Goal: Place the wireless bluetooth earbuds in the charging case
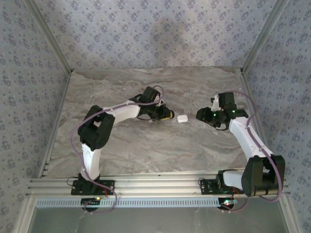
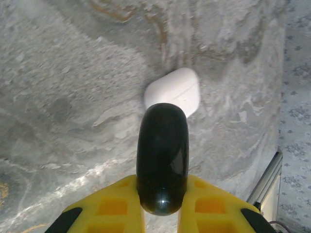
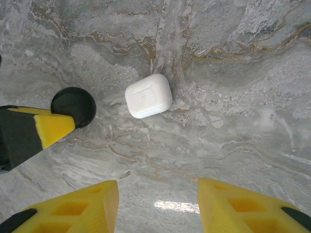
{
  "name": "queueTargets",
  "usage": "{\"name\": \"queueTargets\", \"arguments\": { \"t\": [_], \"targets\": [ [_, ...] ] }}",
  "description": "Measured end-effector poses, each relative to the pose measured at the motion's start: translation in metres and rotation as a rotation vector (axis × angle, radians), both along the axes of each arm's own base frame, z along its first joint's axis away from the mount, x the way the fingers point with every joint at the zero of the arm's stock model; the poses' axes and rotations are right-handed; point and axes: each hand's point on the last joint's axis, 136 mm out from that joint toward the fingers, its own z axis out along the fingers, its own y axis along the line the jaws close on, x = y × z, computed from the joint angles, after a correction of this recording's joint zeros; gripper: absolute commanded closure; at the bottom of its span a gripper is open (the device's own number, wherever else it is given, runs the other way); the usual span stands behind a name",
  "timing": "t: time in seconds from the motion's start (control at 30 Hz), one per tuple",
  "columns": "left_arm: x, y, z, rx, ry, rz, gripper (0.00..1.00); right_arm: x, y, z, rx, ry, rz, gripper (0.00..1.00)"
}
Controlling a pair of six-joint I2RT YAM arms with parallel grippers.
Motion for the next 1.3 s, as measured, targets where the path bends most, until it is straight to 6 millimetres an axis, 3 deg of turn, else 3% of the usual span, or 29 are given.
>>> {"name": "queueTargets", "arguments": {
  "t": [0.17, 0.6, 0.8, 0.87, 0.9, 0.93, 1.0, 1.13, 1.3],
  "targets": [
    [-0.002, 0.006, -0.014, 0.053, 0.049, 0.022, 0.79, 0.0, -0.001, 0.002, -0.002, -0.009, -0.002, 0.52],
    [0.0, 0.034, -0.036, 0.185, 0.083, 0.068, 0.52, 0.0, -0.003, 0.0, -0.018, -0.009, -0.01, 0.52],
    [0.003, 0.053, -0.038, 0.264, 0.056, 0.084, 0.4, 0.006, -0.009, -0.002, -0.048, -0.038, -0.025, 0.38],
    [0.007, 0.062, -0.028, 0.289, 0.02, 0.095, 0.32, 0.01, -0.013, -0.005, -0.072, -0.06, -0.034, 0.31],
    [0.01, 0.068, -0.019, 0.299, -0.005, 0.103, 0.27, 0.012, -0.015, -0.006, -0.081, -0.071, -0.041, 0.02],
    [0.013, 0.073, -0.011, 0.307, -0.03, 0.109, 0.22, 0.014, -0.018, -0.008, -0.096, -0.084, -0.049, 0.0],
    [0.021, 0.087, 0.015, 0.32, -0.104, 0.141, 0.01, 0.018, -0.025, -0.014, -0.134, -0.107, -0.063, 0.0],
    [0.035, 0.124, 0.072, 0.335, -0.27, 0.234, 0.0, 0.026, -0.043, -0.023, -0.213, -0.158, -0.1, 0.0],
    [0.035, 0.197, 0.12, 0.441, -0.494, 0.384, 0.0, 0.035, -0.07, -0.041, -0.309, -0.249, -0.152, 0.0]
  ]
}}
